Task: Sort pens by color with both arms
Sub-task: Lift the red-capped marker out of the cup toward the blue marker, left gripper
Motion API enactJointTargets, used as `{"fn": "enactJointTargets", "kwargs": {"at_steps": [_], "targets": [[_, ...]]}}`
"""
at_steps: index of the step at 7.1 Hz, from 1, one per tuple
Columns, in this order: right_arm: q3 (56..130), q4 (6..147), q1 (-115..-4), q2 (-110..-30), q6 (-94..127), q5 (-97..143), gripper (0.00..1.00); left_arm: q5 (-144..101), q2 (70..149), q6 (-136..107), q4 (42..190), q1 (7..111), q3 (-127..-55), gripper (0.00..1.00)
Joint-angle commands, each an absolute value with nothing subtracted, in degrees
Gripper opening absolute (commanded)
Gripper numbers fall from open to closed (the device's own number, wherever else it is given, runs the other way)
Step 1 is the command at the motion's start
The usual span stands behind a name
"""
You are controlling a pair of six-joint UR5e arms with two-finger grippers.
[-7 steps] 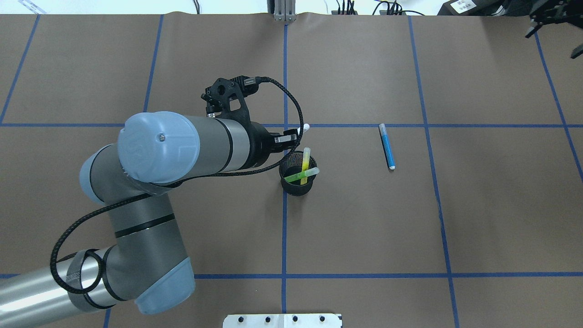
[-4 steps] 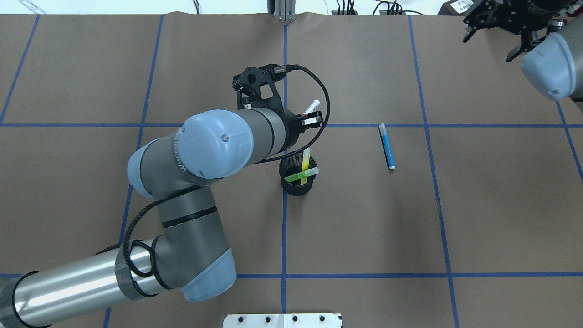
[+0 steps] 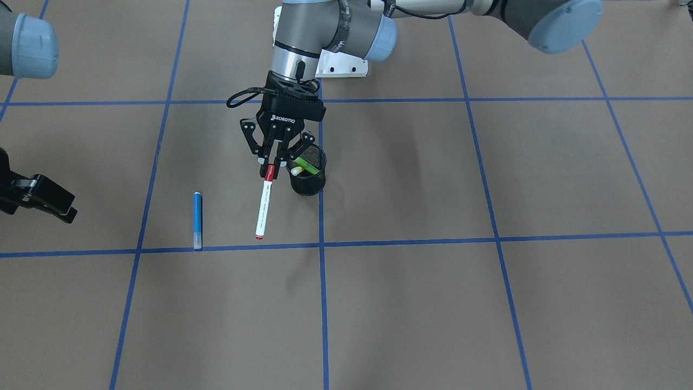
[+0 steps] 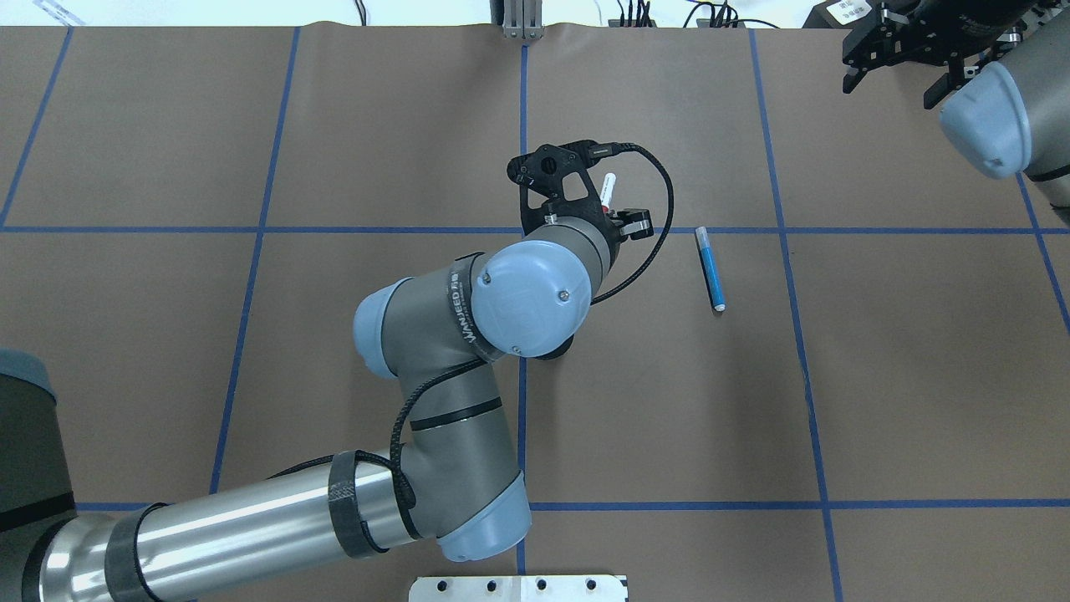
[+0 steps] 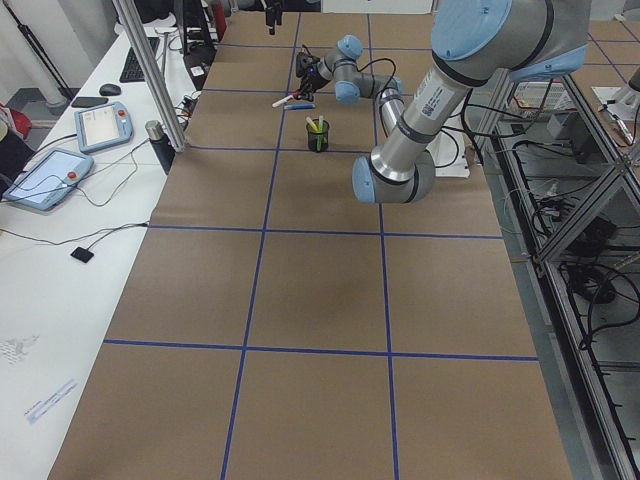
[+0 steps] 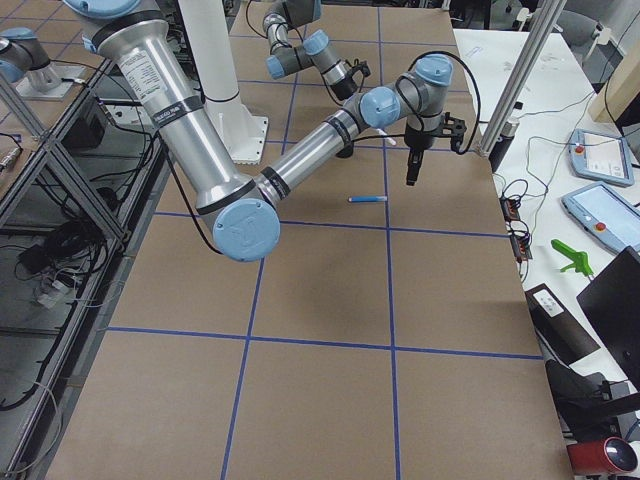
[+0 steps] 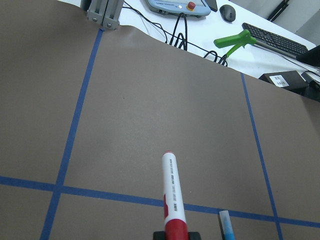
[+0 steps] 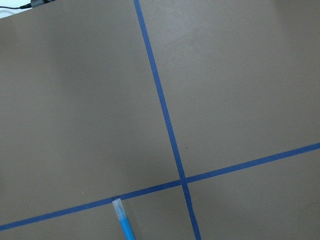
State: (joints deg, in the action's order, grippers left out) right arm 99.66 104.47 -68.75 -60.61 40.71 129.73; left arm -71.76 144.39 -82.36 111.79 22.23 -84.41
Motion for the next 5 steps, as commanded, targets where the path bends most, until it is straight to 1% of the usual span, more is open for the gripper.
{"fn": "enactJointTargets", "kwargs": {"at_steps": [1, 3, 5], "targets": [[98.79, 104.41, -70.66, -62.39, 31.33, 129.64, 0.99, -68.57, 147.21, -82.35, 111.88, 21.10, -78.95, 0.00], [98.70, 104.41, -71.01, -63.01, 29.37, 129.55, 0.99, -64.01, 148.87, -82.27, 111.89, 18.73, -74.38, 0.00], [98.70, 104.41, -71.72, -64.24, 28.13, 129.64, 0.99, -61.18, 152.29, -82.27, 111.88, 17.14, -69.90, 0.00]]}}
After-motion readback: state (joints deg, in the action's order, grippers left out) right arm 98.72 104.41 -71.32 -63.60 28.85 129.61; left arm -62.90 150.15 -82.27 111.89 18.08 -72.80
